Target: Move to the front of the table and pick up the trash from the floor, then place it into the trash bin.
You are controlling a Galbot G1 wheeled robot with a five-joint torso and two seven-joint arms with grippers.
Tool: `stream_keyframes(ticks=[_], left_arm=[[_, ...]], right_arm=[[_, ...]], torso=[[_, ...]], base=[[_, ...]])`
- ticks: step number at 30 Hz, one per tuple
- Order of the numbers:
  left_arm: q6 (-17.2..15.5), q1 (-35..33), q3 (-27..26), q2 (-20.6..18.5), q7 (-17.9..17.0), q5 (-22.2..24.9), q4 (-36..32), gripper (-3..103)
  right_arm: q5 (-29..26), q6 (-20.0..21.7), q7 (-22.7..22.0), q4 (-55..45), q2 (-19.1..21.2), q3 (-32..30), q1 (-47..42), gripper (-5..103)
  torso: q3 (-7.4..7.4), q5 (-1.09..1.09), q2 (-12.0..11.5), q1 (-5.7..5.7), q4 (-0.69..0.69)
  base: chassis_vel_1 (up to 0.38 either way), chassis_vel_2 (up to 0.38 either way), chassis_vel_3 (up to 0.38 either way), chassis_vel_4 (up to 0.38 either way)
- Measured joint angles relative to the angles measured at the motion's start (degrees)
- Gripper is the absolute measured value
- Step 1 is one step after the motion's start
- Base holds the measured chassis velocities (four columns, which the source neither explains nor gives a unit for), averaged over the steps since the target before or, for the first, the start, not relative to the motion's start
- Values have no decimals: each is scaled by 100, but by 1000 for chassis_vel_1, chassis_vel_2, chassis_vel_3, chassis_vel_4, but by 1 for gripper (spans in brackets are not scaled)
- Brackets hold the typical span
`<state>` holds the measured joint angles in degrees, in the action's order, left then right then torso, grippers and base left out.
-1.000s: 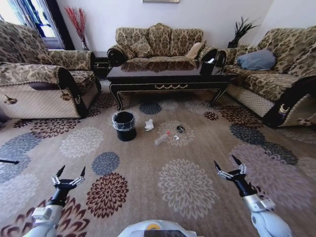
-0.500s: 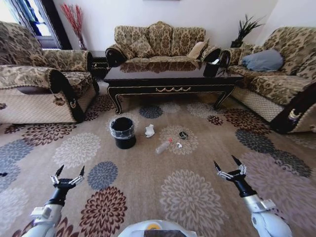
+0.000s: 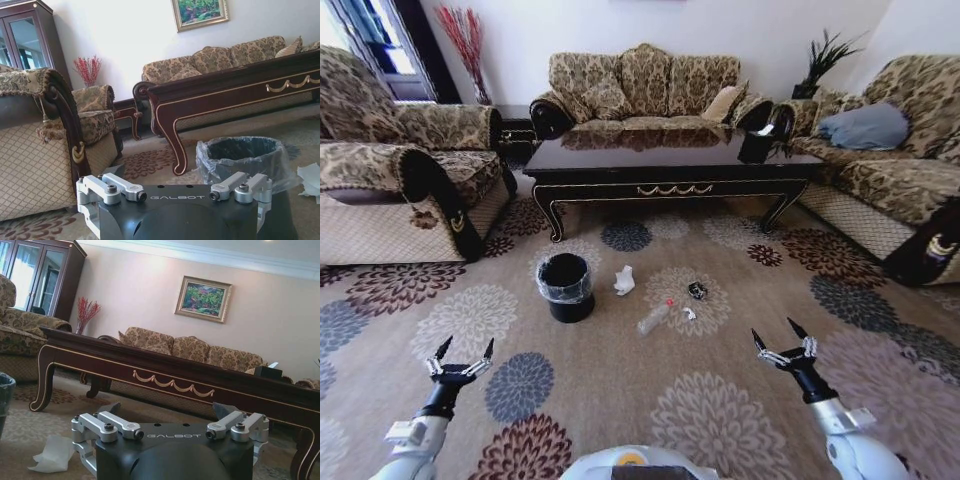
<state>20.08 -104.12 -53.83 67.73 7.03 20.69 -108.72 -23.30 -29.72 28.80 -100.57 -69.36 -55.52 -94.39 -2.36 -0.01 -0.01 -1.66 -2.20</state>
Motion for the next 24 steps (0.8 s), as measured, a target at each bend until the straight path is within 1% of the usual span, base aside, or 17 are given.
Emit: stream_keyframes(ticks=[19,24], left_arm=[[40,-42,-12,0,-1,26,4,100],[11,10,-12,-79,-10,-23,4,100]], right_arm=[[31,13,6,-41,39,9,-1,100],[-26,-96,94,-36,-32,47,-22,100]], torso=[[-1,1,1,0,0],[-2,1,0,-1,0]], base=[[-174,180,172,-174],[-155,149,148,-136]])
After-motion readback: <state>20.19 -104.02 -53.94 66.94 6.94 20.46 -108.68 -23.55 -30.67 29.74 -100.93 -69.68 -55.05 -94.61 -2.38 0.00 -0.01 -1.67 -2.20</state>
